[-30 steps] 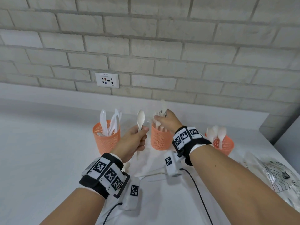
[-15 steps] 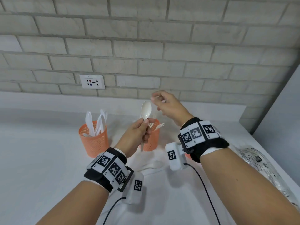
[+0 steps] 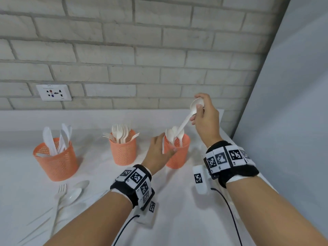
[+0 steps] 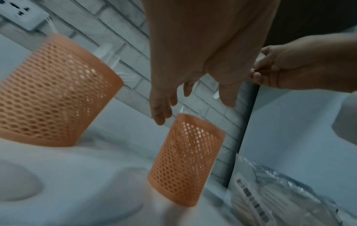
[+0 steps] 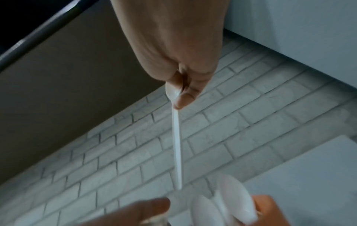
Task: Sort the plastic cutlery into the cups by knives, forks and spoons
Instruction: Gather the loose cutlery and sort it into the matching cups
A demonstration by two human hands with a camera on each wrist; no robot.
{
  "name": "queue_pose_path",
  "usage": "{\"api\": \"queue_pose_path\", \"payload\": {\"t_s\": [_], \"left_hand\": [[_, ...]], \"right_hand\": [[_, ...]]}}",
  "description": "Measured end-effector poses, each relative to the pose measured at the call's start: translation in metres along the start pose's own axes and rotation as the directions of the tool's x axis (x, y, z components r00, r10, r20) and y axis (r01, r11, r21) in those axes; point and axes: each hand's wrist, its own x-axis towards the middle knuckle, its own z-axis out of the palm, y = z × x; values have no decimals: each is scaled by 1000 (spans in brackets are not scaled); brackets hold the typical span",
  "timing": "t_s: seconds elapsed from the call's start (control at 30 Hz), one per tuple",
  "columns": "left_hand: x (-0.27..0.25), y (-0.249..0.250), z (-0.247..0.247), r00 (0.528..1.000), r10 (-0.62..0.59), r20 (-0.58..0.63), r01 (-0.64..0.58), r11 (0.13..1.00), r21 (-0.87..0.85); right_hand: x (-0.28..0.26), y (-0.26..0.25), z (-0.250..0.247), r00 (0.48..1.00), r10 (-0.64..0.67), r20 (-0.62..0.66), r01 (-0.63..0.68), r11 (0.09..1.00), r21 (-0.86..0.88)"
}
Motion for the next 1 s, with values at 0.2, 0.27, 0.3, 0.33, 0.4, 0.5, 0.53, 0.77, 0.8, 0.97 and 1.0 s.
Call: {"api": "queue_pose_path", "payload": {"t_s": [0.2,0.27,0.3,0.33,0.4,0.5,0.53,0.77,0.8,0.97,1.0], "left_hand": [[5,-4,21,999,-33,-21,33,999,-11],[3,-5,20,999,-29,-27,28,1000,-13],[1,-5,18,999,-25,-35,25,1000,-6],[-2,-4,14,999,-25,-45,25,1000,8],[-10,-3,2,997,-30,-72,34,997,62],[-26,-6,-30,994,-30,-105,50,981,189],[-33,-8,-44,994,-53,-101,74,972,224],[-100,-62,-156,870,-470,-145,475,725,498],[-110,-73,-170,835,-523,-173,524,656,543],[-145,-113,-200,658,-722,-212,646,397,652],[-147,-117,-199,648,-736,-195,642,391,659]], "right_hand": [[-22,54,16,963,95,252,-47,980,-191],[-28,63,20,923,126,363,-1,946,-324],[-28,63,21,911,139,388,27,919,-393],[-28,60,21,916,135,378,50,895,-443],[-28,45,23,960,49,276,84,889,-450],[-29,15,34,971,-44,236,104,963,-249],[-31,6,42,950,-36,309,95,979,-179],[-78,-22,104,549,75,833,154,970,-189],[-86,-23,110,483,120,867,154,964,-219],[-120,-34,132,255,340,905,240,885,-400],[-125,-37,135,251,360,898,297,855,-425]]}}
